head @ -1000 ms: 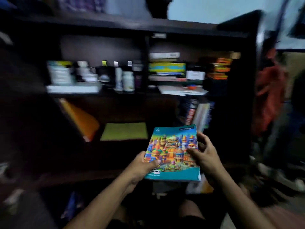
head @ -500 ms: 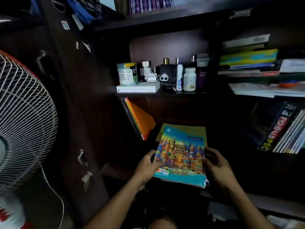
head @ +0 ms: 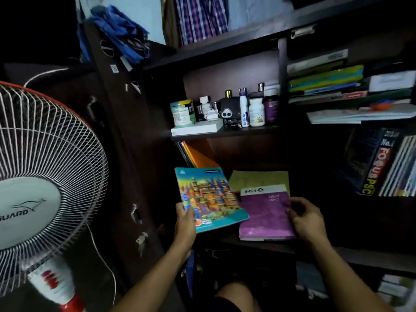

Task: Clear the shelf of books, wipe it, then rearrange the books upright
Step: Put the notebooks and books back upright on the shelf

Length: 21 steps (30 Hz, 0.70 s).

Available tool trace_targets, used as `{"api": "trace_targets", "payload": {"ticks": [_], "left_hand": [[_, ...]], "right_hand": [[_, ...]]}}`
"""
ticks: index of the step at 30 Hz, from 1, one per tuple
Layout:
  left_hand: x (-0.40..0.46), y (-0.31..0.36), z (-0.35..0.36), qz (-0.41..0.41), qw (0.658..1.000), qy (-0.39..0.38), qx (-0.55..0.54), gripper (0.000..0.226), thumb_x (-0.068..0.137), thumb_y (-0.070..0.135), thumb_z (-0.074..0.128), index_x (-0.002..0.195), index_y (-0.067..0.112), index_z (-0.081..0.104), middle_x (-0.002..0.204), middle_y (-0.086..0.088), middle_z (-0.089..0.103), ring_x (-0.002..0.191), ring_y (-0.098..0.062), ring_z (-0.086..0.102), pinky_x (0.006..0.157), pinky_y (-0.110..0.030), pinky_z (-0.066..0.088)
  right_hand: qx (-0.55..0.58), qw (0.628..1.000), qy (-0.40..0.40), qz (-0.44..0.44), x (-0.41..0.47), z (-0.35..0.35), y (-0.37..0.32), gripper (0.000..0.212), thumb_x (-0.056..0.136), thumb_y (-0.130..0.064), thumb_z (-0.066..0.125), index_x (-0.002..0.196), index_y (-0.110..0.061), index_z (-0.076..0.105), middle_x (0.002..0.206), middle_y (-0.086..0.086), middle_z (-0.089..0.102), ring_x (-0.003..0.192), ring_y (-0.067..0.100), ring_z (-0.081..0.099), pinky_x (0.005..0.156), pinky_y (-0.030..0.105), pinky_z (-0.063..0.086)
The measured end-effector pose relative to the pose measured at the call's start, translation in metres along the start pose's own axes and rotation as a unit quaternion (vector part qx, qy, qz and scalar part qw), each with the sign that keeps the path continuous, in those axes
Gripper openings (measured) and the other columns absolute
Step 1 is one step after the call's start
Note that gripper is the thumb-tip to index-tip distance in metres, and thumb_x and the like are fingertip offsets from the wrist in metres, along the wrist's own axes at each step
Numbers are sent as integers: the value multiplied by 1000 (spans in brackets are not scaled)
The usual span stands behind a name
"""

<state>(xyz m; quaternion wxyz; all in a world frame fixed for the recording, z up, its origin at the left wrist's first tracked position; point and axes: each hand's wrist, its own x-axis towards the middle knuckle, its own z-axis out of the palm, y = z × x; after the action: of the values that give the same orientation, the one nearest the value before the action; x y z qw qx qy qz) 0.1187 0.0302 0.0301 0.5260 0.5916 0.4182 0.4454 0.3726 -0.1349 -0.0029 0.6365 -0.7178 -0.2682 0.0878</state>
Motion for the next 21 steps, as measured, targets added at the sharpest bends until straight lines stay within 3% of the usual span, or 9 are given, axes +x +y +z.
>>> {"api": "trace_targets", "payload": {"ticks": [2,5,7,9,11,13,17,21], "left_hand": [[1,-2,-17,35,999,-11,30,14,105,13,45,116,20,44,105,-11,69,82,-24,73,58,-33,58],[8,-10,-31,82,985,-14,153,27,98,16,60,107,29,39,102,0,72,84,-19,74,72,-51,61],[12,-12,-30,107,965,31,236,35,93,19,67,102,29,35,97,7,70,82,-17,71,68,-47,60],[16,-11,-22,123,950,68,278,38,90,23,70,100,30,34,97,7,68,84,-19,68,61,-35,52],[23,-13,-12,129,942,80,301,40,89,26,72,101,31,34,102,4,67,90,-23,66,59,-31,45],[31,-15,0,123,941,82,303,40,89,28,72,101,33,34,107,2,67,92,-22,66,58,-30,48],[44,-11,22,127,936,88,315,38,88,26,70,102,32,35,102,0,65,86,-23,68,61,-41,61],[51,-3,33,110,938,109,310,42,86,20,69,107,33,36,104,-4,64,91,-30,67,69,-48,61]], "right_hand": [[-8,1000,6,0,1,2,1,26,92,1,63,107,-20,68,101,7,71,84,22,66,61,23,49],[-3,1000,5,3,3,3,3,28,92,2,62,110,-18,69,104,6,71,91,23,67,75,27,50],[-7,1000,1,4,2,3,3,28,91,1,63,111,-18,69,104,6,70,90,22,67,75,26,48],[-9,1000,-5,3,1,1,3,28,90,-1,66,112,-18,68,102,6,71,84,20,67,72,26,48],[-6,1000,-13,0,2,0,3,29,88,-2,71,112,-17,69,102,7,72,82,20,67,72,28,50],[-4,1000,-21,-3,3,0,4,30,86,-2,73,113,-15,69,105,5,72,89,21,68,77,30,53],[-5,999,-35,-2,6,0,7,30,86,-6,75,111,-22,69,109,4,71,94,25,69,83,37,58],[-2,999,-41,1,9,0,9,31,86,-7,76,110,-24,68,107,4,70,92,28,70,80,39,59]]}}
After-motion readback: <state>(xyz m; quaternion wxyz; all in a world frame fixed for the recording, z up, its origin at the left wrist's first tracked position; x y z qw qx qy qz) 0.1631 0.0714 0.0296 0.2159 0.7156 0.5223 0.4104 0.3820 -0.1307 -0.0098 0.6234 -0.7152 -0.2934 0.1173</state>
